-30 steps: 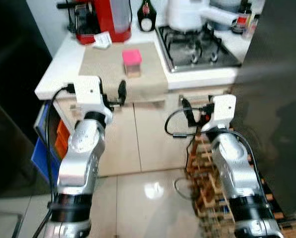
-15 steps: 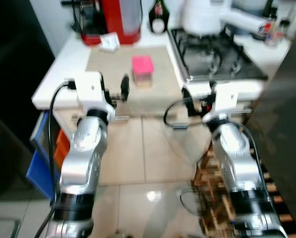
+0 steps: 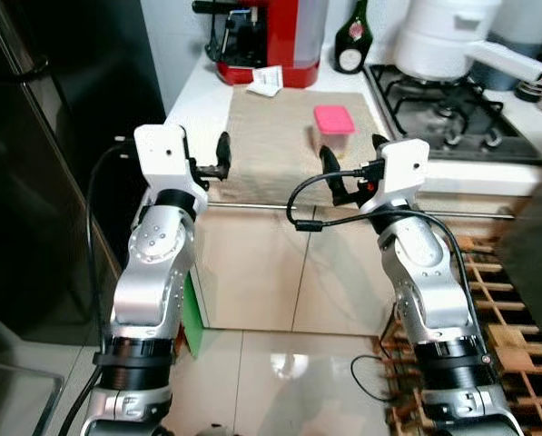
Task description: Restocking fridge
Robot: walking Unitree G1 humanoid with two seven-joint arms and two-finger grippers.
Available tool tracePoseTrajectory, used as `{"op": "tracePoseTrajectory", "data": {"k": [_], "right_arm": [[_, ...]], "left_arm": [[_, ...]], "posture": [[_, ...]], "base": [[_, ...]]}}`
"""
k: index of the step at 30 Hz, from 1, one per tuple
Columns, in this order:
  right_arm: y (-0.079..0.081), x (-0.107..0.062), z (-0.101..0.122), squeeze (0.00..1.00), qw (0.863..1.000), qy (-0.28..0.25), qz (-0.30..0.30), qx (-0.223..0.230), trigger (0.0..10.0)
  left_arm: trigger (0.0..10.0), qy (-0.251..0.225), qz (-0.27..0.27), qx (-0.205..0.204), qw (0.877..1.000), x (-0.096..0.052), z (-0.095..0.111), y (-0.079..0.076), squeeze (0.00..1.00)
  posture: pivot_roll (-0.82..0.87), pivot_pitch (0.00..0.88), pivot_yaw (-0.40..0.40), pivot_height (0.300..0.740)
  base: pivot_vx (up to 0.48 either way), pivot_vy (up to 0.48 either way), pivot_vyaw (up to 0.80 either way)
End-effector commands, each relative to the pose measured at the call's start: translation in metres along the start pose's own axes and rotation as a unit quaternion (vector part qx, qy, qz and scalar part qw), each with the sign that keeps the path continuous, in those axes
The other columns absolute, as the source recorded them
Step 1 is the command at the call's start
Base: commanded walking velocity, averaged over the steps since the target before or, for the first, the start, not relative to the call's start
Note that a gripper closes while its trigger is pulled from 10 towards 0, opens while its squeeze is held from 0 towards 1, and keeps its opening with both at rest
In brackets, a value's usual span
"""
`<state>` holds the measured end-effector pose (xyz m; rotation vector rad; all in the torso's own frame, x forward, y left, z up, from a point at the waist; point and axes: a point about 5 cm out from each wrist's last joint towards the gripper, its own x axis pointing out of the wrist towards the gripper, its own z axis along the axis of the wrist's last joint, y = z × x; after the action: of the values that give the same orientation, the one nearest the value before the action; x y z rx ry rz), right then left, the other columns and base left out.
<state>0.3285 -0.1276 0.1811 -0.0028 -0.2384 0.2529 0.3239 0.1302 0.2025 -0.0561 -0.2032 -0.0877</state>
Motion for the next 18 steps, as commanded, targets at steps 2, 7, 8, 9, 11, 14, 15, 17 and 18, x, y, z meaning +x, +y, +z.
{"op": "tracePoseTrajectory", "data": {"k": [2, 7, 8, 9, 11, 14, 15, 17, 18], "right_arm": [[-0.007, 0.000, -0.004, 0.23, 1.000, 0.013, -0.024, 0.003, 10.0], [-0.003, -0.001, -0.006, 0.23, 1.000, 0.013, -0.025, 0.008, 10.0], [-0.002, -0.001, -0.005, 0.23, 1.000, 0.010, -0.023, 0.008, 10.0], [-0.002, 0.000, -0.005, 0.23, 1.000, 0.008, -0.021, 0.008, 10.0], [-0.001, 0.003, -0.001, 0.23, 1.000, 0.001, -0.016, 0.008, 10.0], [-0.001, 0.008, 0.004, 0.24, 1.000, -0.011, -0.011, 0.010, 10.0], [-0.001, 0.008, 0.004, 0.24, 1.000, -0.011, -0.011, 0.010, 10.0], [-0.002, 0.009, 0.005, 0.23, 1.000, -0.014, -0.011, 0.010, 10.0], [-0.002, 0.009, 0.005, 0.23, 1.000, -0.014, -0.011, 0.010, 10.0]], "left_arm": [[10.0, 0.003, -0.019, 0.001, 1.000, 0.000, -0.001, -0.004, 0.00], [10.0, -0.009, -0.009, 0.000, 1.000, 0.000, 0.002, 0.000, 0.00], [10.0, -0.012, -0.005, -0.001, 1.000, 0.001, 0.003, 0.001, 0.00], [10.0, -0.014, -0.003, -0.003, 1.000, 0.001, 0.004, 0.002, 0.00], [10.0, -0.018, 0.003, -0.002, 1.000, 0.001, 0.005, 0.003, 0.00], [10.0, -0.024, 0.004, 0.001, 1.000, 0.002, 0.006, 0.002, 0.00], [10.0, -0.024, 0.004, 0.001, 1.000, 0.002, 0.006, 0.002, 0.00], [10.0, -0.025, 0.001, 0.004, 1.000, 0.002, 0.007, 0.001, 0.00], [10.0, -0.025, 0.001, 0.004, 1.000, 0.002, 0.007, 0.001, 0.00]], "posture": [[-0.03, 0.000, 0.021, 0.740], [-0.03, 0.000, 0.025, 0.740], [-0.03, 0.000, 0.025, 0.740], [-0.03, 0.000, 0.025, 0.740], [-0.03, 0.000, 0.026, 0.740], [-0.03, 0.000, 0.024, 0.740], [-0.03, 0.000, 0.024, 0.740], [-0.03, 0.000, 0.021, 0.740], [-0.03, 0.000, 0.021, 0.740]], "base": [[0.000, 0.000, 0.00], [0.325, 0.000, 0.00], [0.435, 0.000, 0.00], [0.435, 0.000, 0.00], [0.431, 0.000, 0.00], [0.429, 0.000, 0.00], [0.424, 0.000, 0.00], [0.424, 0.000, 0.00], [0.424, 0.000, 0.00]]}}
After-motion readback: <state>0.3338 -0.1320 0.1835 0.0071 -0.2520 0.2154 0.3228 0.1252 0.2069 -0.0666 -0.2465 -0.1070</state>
